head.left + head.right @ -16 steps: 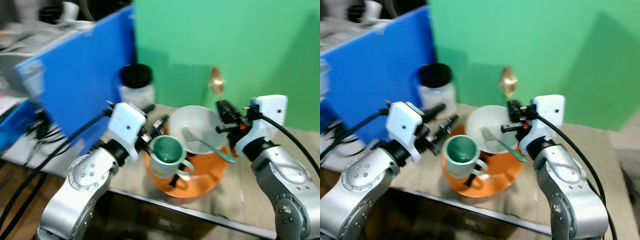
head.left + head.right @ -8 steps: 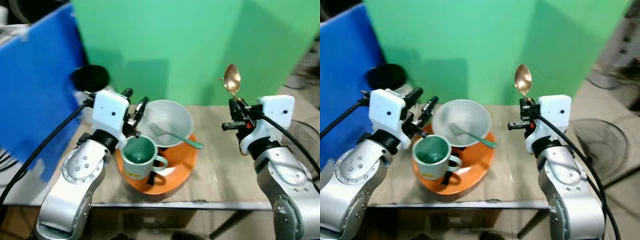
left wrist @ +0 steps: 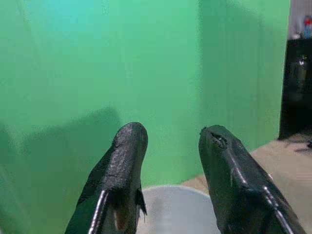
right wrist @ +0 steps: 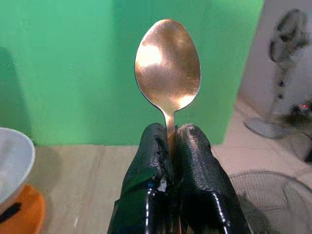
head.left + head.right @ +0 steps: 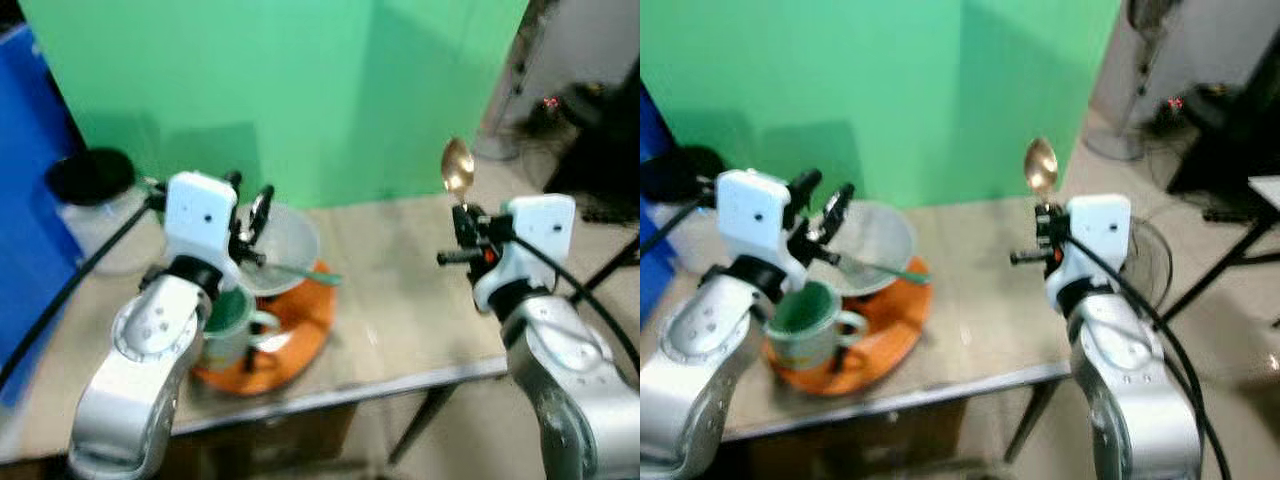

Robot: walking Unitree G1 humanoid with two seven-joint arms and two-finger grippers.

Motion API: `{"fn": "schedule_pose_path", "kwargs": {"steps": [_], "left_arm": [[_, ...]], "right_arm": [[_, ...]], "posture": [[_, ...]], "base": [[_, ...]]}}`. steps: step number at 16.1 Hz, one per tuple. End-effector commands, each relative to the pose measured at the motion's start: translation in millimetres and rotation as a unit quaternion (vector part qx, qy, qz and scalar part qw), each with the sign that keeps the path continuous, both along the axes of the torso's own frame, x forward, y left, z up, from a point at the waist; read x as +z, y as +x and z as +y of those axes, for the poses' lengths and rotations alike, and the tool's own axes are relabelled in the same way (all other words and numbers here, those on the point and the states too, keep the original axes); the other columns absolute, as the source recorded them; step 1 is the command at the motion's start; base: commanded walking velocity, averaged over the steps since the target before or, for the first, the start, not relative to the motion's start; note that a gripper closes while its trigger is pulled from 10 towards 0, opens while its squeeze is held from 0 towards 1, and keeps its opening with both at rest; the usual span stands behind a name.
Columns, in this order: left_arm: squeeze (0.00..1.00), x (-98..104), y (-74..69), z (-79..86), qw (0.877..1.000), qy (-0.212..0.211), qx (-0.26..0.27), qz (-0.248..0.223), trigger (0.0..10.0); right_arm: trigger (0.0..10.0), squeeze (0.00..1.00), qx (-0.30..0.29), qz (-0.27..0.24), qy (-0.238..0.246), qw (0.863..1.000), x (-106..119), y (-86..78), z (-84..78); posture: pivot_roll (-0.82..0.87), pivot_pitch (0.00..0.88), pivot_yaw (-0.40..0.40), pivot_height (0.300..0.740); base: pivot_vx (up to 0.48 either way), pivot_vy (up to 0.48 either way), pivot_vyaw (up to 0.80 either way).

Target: Setting the table

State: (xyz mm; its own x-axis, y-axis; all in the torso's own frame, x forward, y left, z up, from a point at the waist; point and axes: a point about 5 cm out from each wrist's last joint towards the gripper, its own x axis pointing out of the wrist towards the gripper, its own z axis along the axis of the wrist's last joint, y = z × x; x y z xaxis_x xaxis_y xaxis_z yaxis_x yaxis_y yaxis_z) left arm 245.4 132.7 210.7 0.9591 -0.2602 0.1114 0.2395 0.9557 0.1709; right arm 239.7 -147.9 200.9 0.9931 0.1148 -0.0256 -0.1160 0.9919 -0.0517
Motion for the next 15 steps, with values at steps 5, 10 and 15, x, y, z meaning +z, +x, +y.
{"fn": "schedule_pose_path", "kwargs": {"steps": [5,10,15], "left_arm": [[0.0,-3,-1.7,-1.1,1.0,0.007,-0.006,0.01,10.0],[0.0,-3,-1.4,-1.8,1.0,0.012,-0.015,0.008,10.0],[0.0,-5,0.7,-3.1,1.0,0.004,-0.015,0.009,10.0]], "right_arm": [[10.0,0.0,-0.002,0.015,-0.009,1.0,-5,-1.2,-4.8],[10.0,0.0,-0.024,0.024,-0.008,0.999,-8,-5.6,-15.6],[10.0,0.0,-0.034,0.022,-0.012,0.999,-7,-6.0,-13.6]], "posture": [[0.12,0.0,-0.018,0.74],[0.11,0.0,-0.009,0.74],[0.11,0.0,-0.003,0.74]], "base": [[0.0,0.0,-0.8],[0.0,0.0,-0.8],[0.0,0.0,-0.8]]}}
